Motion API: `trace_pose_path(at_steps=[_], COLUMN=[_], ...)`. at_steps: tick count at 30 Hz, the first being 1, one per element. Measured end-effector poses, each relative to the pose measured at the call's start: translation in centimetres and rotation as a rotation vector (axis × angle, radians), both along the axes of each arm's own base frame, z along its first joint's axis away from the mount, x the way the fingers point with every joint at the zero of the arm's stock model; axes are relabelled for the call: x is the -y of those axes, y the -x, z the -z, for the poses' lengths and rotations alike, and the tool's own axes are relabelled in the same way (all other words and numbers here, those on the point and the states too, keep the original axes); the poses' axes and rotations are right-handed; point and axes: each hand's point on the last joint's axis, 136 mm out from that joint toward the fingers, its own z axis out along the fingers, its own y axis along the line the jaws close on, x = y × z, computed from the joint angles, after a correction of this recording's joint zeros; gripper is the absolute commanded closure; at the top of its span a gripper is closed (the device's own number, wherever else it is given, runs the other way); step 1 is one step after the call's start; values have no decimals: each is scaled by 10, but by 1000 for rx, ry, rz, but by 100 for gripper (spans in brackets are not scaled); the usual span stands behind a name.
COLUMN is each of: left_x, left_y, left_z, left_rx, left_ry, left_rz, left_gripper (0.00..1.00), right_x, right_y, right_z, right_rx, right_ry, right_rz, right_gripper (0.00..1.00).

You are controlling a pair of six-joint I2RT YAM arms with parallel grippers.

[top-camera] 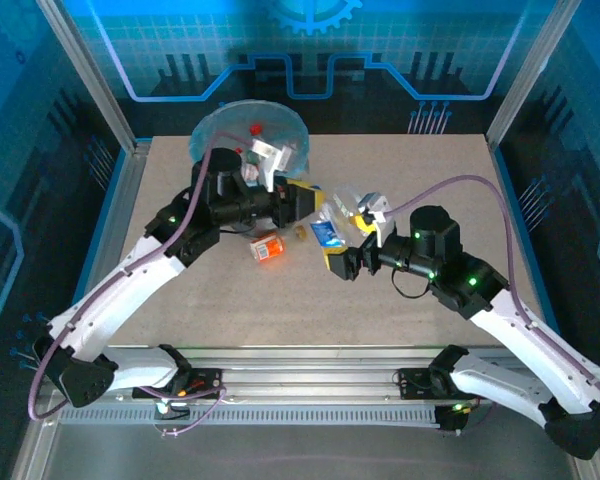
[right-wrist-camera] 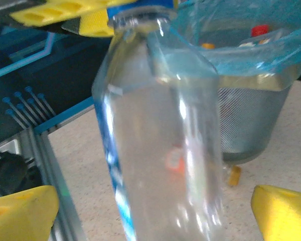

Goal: Put the plastic bottles in the bin

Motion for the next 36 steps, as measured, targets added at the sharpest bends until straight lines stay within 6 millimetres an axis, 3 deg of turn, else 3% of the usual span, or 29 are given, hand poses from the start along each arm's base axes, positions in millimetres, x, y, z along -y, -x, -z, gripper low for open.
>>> trace_pose_path(at_steps=[3,10,14,16,18,22,25,27,30,36], left_x=[-37,-154,-179,-182,-184,-187,-192,-195,-197,-192], left_y=[-26,-81,-115,-140,-166,-213,-238,-250,-262,-270], left_z=[-27,-101,-115,-105,-83,-24,9,25,49,71], left_rx=[82,294,368,370,354,294,269,253,219,170], left_ry=[-15,-67,-169,-238,-321,-489,-571,-602,-638,-631], left_rz=[-161,-613,-751,-786,-809,-833,-842,-849,-841,-808], left_gripper=[100,100,100,100,100,100,100,100,90,89], right_x=[9,23,28,30,32,36,40,42,45,47], right_y=[-9,-19,-21,-22,-22,-21,-20,-19,-17,-17], right_z=[-7,-3,-3,-5,-6,-6,-5,-7,-8,-3], right_rx=[16,26,31,35,39,35,33,37,43,34], right_ry=[16,62,87,93,98,110,118,118,114,127], right_rz=[70,167,194,203,212,222,235,243,249,256], right_gripper=[0,0,0,0,0,0,0,0,0,0])
